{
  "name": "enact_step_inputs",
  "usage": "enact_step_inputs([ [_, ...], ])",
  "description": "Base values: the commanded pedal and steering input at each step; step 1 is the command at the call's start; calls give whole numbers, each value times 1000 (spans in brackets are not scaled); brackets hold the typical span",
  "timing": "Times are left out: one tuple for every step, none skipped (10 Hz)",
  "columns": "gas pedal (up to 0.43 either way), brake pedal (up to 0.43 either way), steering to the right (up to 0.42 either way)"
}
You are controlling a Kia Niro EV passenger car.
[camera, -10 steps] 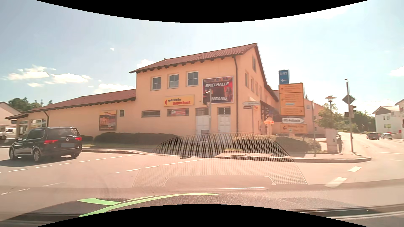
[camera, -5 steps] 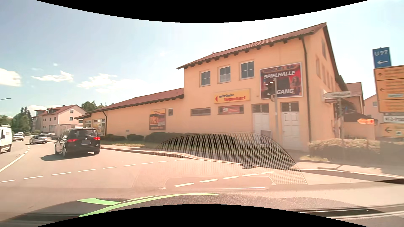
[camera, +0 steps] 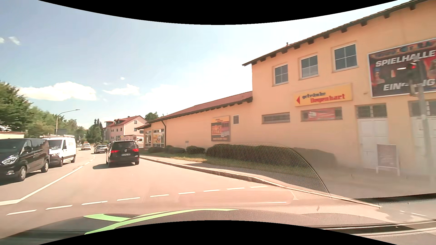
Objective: Follow the waypoints while adhering to traffic rules and regulations
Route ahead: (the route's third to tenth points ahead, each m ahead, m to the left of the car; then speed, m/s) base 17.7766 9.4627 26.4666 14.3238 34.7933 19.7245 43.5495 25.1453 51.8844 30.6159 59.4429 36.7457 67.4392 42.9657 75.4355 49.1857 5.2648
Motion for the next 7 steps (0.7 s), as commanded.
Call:
enact_step_inputs([
  [189,0,-384],
  [189,0,-369],
  [189,0,-355],
  [189,0,-333],
  [197,0,-310],
  [197,0,-280],
  [209,0,-253],
])
